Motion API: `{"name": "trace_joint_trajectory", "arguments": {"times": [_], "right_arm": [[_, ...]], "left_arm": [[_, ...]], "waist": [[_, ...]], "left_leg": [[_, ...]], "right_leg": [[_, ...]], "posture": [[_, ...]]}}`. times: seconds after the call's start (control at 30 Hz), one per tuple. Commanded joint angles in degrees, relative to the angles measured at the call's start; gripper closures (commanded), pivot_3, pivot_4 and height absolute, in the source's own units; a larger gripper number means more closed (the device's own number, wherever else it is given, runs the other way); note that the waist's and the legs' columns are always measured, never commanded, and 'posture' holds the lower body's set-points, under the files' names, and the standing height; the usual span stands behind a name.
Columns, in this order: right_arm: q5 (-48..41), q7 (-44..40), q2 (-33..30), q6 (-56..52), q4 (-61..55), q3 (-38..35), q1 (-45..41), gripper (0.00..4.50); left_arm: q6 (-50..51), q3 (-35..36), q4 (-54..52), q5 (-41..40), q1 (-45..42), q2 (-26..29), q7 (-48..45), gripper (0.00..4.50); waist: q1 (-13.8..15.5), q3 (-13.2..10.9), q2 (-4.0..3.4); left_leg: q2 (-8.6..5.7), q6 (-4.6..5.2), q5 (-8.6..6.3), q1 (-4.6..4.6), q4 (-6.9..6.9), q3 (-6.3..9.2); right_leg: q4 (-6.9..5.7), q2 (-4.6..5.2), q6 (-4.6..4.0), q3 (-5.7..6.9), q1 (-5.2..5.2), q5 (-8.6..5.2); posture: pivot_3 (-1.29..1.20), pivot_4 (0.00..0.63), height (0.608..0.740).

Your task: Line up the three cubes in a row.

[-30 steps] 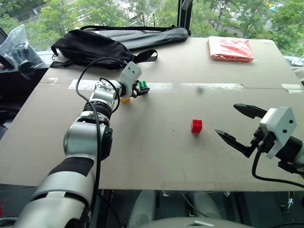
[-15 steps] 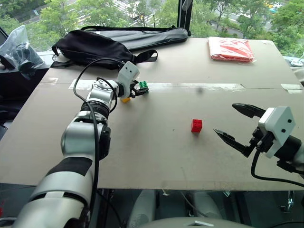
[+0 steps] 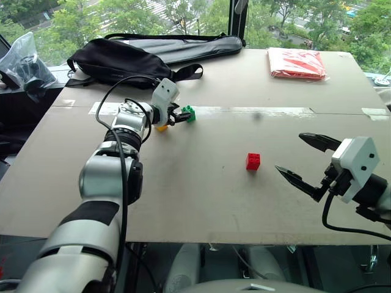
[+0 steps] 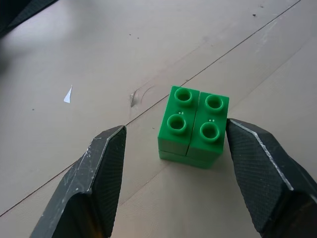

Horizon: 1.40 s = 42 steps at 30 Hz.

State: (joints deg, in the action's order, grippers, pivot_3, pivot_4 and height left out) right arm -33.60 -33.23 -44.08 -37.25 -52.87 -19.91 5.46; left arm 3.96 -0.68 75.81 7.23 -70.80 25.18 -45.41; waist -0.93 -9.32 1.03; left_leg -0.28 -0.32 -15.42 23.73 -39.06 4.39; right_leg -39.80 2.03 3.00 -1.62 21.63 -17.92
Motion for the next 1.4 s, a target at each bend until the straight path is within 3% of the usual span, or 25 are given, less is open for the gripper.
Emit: {"name": "trace_joint_trajectory", "arguments": {"times": [0.03, 0.1, 0.13, 0.2, 0.23, 0.27, 0.47, 0.57, 0.63, 0.73, 0.8, 0.9, 1.03, 1.13, 1.4], "right_arm": [[0.1, 0.3, -0.5, 0.8, -0.9, -0.2, -0.7, 0.00], [0.2, 0.4, -0.5, 0.8, -0.9, -0.2, -0.7, 0.00], [0.2, 0.5, -0.5, 0.7, -1.0, -0.2, -0.7, 0.00], [0.1, 0.6, -0.5, 0.6, -1.2, -0.4, -0.6, 0.00], [0.1, 0.6, -0.5, 0.5, -1.3, -0.4, -0.6, 0.00], [0.1, 0.7, -0.5, 0.4, -1.4, -0.5, -0.5, 0.00], [-0.2, 0.6, -0.5, 0.4, -1.8, -0.7, 0.0, 0.00], [-1.2, -0.9, -1.0, 0.7, -1.6, -1.2, 0.3, 0.00], [-2.0, -2.9, -1.8, 1.2, -1.4, -1.8, 1.0, 0.00], [-2.9, -5.4, -2.8, 2.0, -0.6, -3.2, 2.3, 0.00], [-3.6, -7.7, -3.5, 2.8, 0.0, -4.3, 3.4, 0.00], [-5.4, -11.8, -4.3, 4.2, 1.2, -6.2, 5.2, 0.00], [-5.8, -15.9, -5.6, 5.8, 3.2, -7.2, 6.5, 0.00], [-4.9, -18.6, -6.8, 7.1, 5.6, -7.7, 7.2, 0.00], [-4.3, -20.9, -7.2, 9.3, 7.7, -7.6, 7.6, 0.00]], "left_arm": [[-2.3, -0.3, -0.1, 0.9, -1.8, -0.5, 1.0, 1.25], [-2.4, -0.1, 0.2, 1.2, -1.8, -0.7, 1.6, 1.25], [-2.5, -0.3, 0.2, 1.4, -1.8, -0.8, 1.9, 1.80], [-2.3, -0.2, 0.4, 1.6, -1.8, -0.8, 1.8, 2.45], [-2.2, -0.1, 0.4, 1.6, -1.7, -0.9, 1.6, 3.07], [-2.2, -0.1, 0.4, 1.7, -1.6, -0.8, 1.5, 3.31], [-2.4, 2.0, -0.3, -0.6, -1.4, 0.1, -4.7, 3.31], [1.1, 4.8, -2.1, -5.3, -2.0, 0.9, -17.7, 3.31], [2.9, 3.5, -5.2, -6.3, -1.0, 1.5, -27.4, 3.31], [2.6, -0.1, -13.5, -5.8, 3.8, 2.2, -34.1, 3.31], [3.3, -1.6, -22.8, -6.0, 8.5, 2.3, -33.9, 3.31], [12.2, -3.9, -43.3, -8.4, 17.1, 2.5, -34.7, 3.31], [18.3, -7.0, -57.8, -9.3, 23.7, 4.0, -34.5, 3.31], [18.3, -9.4, -63.2, -9.0, 26.6, 5.9, -35.1, 3.31], [13.2, -12.7, -66.1, -8.4, 28.9, 9.2, -34.6, 3.31]], "waist": [[0.0, 0.0, 0.00], [0.0, 0.0, 0.00], [0.0, 0.0, 0.00], [0.0, 0.0, 0.00], [0.0, 0.0, 0.00], [0.0, 0.0, 0.00], [-0.1, 0.0, 0.00], [-0.1, 0.0, 0.00], [-0.2, 0.0, 0.00], [-0.2, 0.0, -0.01], [-0.2, 0.0, -0.03], [-0.3, 0.0, -0.03], [0.1, 0.0, -0.03], [0.1, 0.1, -0.06], [0.2, 0.1, -0.07]], "left_leg": [[0.00, 0.00, 0.00, 0.00, 0.00, 0.00], [0.00, 0.00, 0.00, 0.00, -0.01, 0.00], [0.00, 0.00, 0.00, 0.00, -0.01, 0.00], [0.00, 0.00, 0.00, 0.00, -0.01, 0.00], [0.00, 0.00, 0.00, 0.00, -0.01, 0.00], [0.00, 0.00, 0.00, 0.00, -0.01, 0.00], [0.00, 0.00, 0.00, 0.00, -0.01, -0.01], [0.00, -0.01, 0.00, 0.00, -0.01, -0.01], [-0.01, -0.01, 0.00, 0.00, -0.01, -0.04], [-0.01, -0.01, 0.01, 0.01, -0.01, -0.04], [0.01, -0.01, 0.00, -0.02, -0.01, 0.01], [0.08, -0.01, 0.00, -0.01, -0.01, 0.02], [0.31, 0.00, 0.00, 0.00, -0.08, 0.01], [0.33, 0.06, -0.04, -0.08, -0.09, -0.02], [0.34, 0.24, -0.14, -0.19, -0.10, -0.05]], "right_leg": [[0.00, 0.00, 0.00, 0.00, 0.00, 0.00], [-0.01, 0.00, 0.00, 0.00, 0.00, 0.00], [0.00, 0.00, 0.00, 0.00, 0.00, 0.00], [-0.01, 0.00, 0.00, 0.00, 0.00, 0.00], [-0.01, 0.00, 0.00, 0.00, 0.00, 0.00], [0.00, 0.00, 0.00, 0.00, 0.00, 0.00], [-0.01, 0.00, 0.00, 0.01, 0.00, 0.00], [-0.01, 0.00, 0.00, 0.01, 0.00, 0.00], [-0.01, -0.01, 0.00, 0.02, 0.00, 0.00], [0.01, -0.01, 0.00, 0.06, -0.02, 0.00], [0.02, 0.00, -0.01, 0.02, -0.05, 0.00], [0.00, 0.00, 0.00, -0.03, -0.06, 0.00], [0.00, -0.03, -0.01, -0.01, -0.06, 0.00], [0.01, -0.05, -0.01, -0.02, -0.15, 0.00], [0.02, -0.07, -0.01, -0.04, -0.25, 0.00]], "posture": [[0.00, 0.150, 0.740], [0.00, 0.150, 0.740], [0.00, 0.150, 0.740], [0.00, 0.150, 0.740], [0.00, 0.150, 0.740], [0.00, 0.150, 0.740], [0.00, 0.150, 0.740], [0.00, 0.150, 0.740], [0.00, 0.150, 0.740], [0.00, 0.150, 0.740], [0.00, 0.150, 0.740], [0.00, 0.150, 0.740], [0.00, 0.150, 0.740], [0.00, 0.150, 0.740], [0.00, 0.150, 0.740]]}}
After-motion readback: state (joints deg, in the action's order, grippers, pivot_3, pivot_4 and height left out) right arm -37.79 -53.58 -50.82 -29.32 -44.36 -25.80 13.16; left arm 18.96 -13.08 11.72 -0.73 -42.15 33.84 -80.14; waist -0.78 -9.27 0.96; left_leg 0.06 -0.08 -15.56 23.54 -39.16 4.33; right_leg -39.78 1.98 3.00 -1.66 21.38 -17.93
